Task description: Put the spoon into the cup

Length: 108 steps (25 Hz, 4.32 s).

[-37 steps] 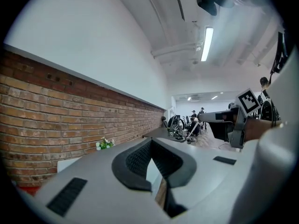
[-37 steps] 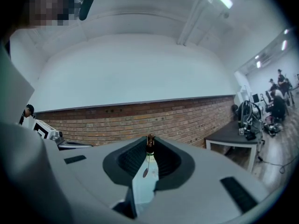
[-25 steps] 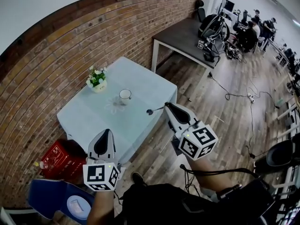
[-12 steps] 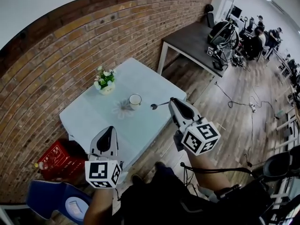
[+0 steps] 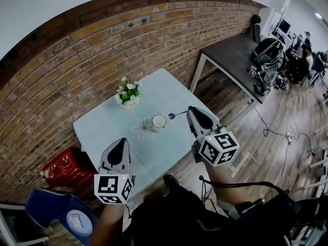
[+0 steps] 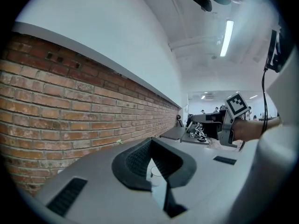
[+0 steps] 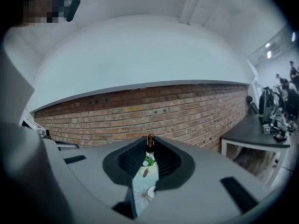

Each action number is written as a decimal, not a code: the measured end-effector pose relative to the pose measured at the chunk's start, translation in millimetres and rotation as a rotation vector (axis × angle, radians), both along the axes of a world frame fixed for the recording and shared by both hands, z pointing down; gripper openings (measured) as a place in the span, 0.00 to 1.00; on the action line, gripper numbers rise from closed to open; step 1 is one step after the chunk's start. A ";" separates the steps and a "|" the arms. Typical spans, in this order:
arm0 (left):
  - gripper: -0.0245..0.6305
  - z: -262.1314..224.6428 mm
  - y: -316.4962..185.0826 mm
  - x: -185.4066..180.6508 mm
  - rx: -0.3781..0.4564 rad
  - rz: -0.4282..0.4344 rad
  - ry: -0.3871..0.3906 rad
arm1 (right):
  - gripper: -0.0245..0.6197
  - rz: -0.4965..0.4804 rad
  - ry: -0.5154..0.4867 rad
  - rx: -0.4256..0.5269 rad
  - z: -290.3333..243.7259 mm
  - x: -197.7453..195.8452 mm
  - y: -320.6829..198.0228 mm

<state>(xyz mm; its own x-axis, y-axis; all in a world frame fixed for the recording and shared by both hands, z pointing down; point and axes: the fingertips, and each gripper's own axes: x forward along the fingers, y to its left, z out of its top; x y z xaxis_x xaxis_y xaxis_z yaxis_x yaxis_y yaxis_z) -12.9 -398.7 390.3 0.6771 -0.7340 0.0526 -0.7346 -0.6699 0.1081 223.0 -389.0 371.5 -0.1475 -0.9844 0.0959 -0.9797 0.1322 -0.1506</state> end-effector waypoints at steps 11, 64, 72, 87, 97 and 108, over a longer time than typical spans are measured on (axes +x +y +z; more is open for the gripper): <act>0.05 25.8 -33.3 22.3 -0.031 -0.086 -0.038 | 0.13 -0.112 -0.012 -0.049 37.6 19.4 -67.8; 0.05 95.9 -0.3 23.9 -0.189 -0.422 -0.157 | 0.16 -0.388 0.080 -0.356 267.0 0.1 -140.9; 0.05 94.8 1.0 17.1 -0.187 -0.393 -0.155 | 0.25 -0.341 0.088 -0.339 249.2 8.3 -141.4; 0.05 59.3 -24.2 3.7 -0.085 -0.292 -0.082 | 0.14 -0.280 0.085 -0.104 102.5 7.3 -104.7; 0.05 33.2 -24.1 -9.6 -0.034 -0.240 -0.050 | 0.12 -0.231 0.109 -0.066 46.7 -7.1 -62.2; 0.05 1.3 -15.0 -17.5 0.037 -0.206 -0.024 | 0.07 -0.163 0.124 -0.021 12.8 -17.6 -23.0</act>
